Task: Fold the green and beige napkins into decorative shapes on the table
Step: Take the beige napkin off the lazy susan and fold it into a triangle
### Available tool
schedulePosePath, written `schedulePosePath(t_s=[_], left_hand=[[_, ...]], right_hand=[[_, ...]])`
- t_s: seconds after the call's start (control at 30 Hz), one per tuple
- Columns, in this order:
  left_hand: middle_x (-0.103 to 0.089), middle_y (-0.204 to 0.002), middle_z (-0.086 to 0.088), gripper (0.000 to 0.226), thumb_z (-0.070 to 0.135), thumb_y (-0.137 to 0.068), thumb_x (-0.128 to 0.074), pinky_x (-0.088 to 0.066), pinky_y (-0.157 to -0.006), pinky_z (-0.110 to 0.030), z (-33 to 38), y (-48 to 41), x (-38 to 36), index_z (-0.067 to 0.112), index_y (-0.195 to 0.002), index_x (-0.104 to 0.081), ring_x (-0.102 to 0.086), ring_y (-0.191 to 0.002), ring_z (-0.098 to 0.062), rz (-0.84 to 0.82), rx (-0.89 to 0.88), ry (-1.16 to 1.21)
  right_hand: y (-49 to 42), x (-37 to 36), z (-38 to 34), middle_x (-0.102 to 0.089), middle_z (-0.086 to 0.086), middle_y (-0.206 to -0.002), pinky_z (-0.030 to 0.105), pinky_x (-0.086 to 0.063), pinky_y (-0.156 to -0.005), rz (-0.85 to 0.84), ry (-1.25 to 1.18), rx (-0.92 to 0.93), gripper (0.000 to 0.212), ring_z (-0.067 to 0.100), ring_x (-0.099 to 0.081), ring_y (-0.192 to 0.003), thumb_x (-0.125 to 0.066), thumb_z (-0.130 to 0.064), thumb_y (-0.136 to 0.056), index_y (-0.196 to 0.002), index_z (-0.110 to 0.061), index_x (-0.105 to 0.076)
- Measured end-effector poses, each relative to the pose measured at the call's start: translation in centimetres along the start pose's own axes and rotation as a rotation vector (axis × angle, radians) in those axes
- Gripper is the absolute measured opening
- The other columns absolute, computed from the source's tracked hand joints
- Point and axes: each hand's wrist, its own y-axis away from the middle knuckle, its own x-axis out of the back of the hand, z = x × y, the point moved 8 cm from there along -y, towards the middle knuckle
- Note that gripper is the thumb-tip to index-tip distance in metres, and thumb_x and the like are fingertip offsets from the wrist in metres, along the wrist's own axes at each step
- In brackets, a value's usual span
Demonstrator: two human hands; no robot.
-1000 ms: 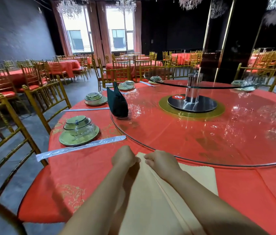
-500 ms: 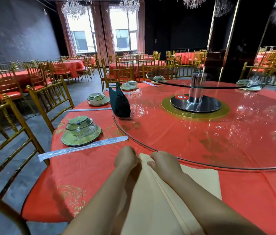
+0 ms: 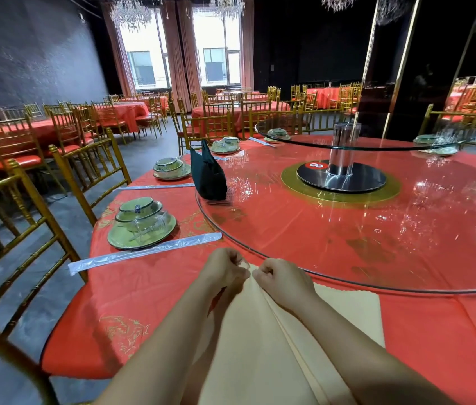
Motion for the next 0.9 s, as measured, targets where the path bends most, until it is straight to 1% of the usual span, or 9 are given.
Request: schedulePosePath(t_s=[0.07,0.2,0.3,0.4,0.5,0.6,0.7,0.77,0.9], left_hand=[[-0.051,-0.039,0.012,0.034,-0.013,-0.074,-0.066,-0.038,-0.047,-0.018,-0.3,0.1,0.0,0.013,-0.057,-0.052,-0.043,-0.033,0.005,-0.015,-0.007,0.122],[-0.053,-0.043,0.01,0.025,-0.014,-0.078,-0.061,-0.039,-0.045,-0.016,-0.2,0.9,0.3,0.008,-0.068,-0.057,-0.046,-0.035,0.0,-0.095,-0.031,0.244],[-0.047,-0.056,0.002,0.022,-0.014,-0.08,-0.059,-0.041,-0.047,-0.013,-0.1,1.2,0.4,0.005,-0.092,-0.061,-0.047,-0.039,0.001,-0.149,-0.029,0.288],[-0.047,-0.043,0.007,0.029,-0.013,-0.083,-0.056,-0.035,-0.039,-0.014,0.1,1.3,0.1,-0.001,-0.109,-0.059,-0.043,-0.034,-0.005,-0.199,0.006,0.329],[-0.048,-0.039,0.007,0.016,-0.01,-0.085,-0.056,-0.031,-0.037,-0.013,0.7,1.5,-0.2,0.002,-0.09,-0.064,-0.038,-0.03,-0.007,-0.265,0.004,0.32],[-0.05,-0.041,0.004,0.016,-0.01,-0.084,-0.057,-0.033,-0.036,-0.014,0.7,1.4,-0.1,0.004,-0.075,-0.06,-0.04,-0.032,-0.008,-0.262,0.021,0.347],[-0.055,-0.046,0.005,0.02,-0.011,-0.083,-0.058,-0.039,-0.042,-0.016,0.4,1.2,0.2,0.006,-0.073,-0.059,-0.048,-0.039,-0.007,-0.259,0.004,0.36],[-0.057,-0.049,0.006,0.021,-0.009,-0.083,-0.059,-0.042,-0.048,-0.017,0.3,1.1,0.2,0.009,-0.073,-0.061,-0.05,-0.045,-0.006,-0.264,0.003,0.357],[-0.047,-0.04,0.005,0.024,-0.004,-0.084,-0.061,-0.032,-0.038,-0.015,0.0,0.7,0.2,0.01,-0.064,-0.056,-0.039,-0.032,-0.008,-0.208,0.063,0.301]], right_hand=[[-0.1,-0.1,0.0,-0.063,-0.005,-0.074,0.032,-0.045,-0.067,-0.057,-0.071,-0.06,0.025,0.022,-0.059,-0.077,-0.057,-0.045,-0.08,-0.07,-0.022,-0.056],[-0.2,-0.5,0.4,-0.055,-0.005,-0.061,0.029,-0.04,-0.06,-0.054,-0.117,-0.121,0.029,0.023,-0.054,-0.066,-0.062,-0.037,-0.079,-0.059,-0.02,-0.049],[-0.1,-0.5,0.4,-0.066,-0.003,-0.073,0.03,-0.047,-0.064,-0.025,-0.122,-0.12,0.022,0.023,-0.061,-0.074,-0.057,-0.036,-0.081,-0.064,-0.021,-0.057],[0.1,-0.3,0.2,-0.065,-0.004,-0.075,0.033,-0.049,-0.068,-0.014,-0.158,-0.109,0.024,0.023,-0.062,-0.079,-0.055,-0.034,-0.083,-0.06,-0.025,-0.055],[0.1,-0.4,0.1,-0.063,-0.003,-0.074,0.032,-0.047,-0.066,-0.021,-0.12,-0.09,0.028,0.025,-0.061,-0.08,-0.052,-0.032,-0.086,-0.059,-0.023,-0.051],[0.2,-0.5,0.1,-0.065,-0.004,-0.081,0.031,-0.046,-0.068,-0.029,-0.094,-0.083,0.024,0.024,-0.061,-0.083,-0.048,-0.03,-0.088,-0.065,-0.025,-0.053],[0.2,-0.7,0.2,-0.062,-0.009,-0.083,0.032,-0.047,-0.073,-0.037,-0.096,-0.089,0.028,0.022,-0.061,-0.087,-0.048,-0.03,-0.088,-0.06,-0.029,-0.05],[0.1,-0.8,0.2,-0.065,-0.007,-0.086,0.033,-0.048,-0.075,-0.043,-0.106,-0.088,0.025,0.022,-0.061,-0.088,-0.047,-0.029,-0.088,-0.065,-0.026,-0.056],[0.0,-0.9,0.5,-0.068,-0.003,-0.087,0.032,-0.046,-0.072,-0.046,-0.133,-0.097,0.021,0.025,-0.061,-0.086,-0.047,-0.03,-0.088,-0.074,-0.021,-0.06]])
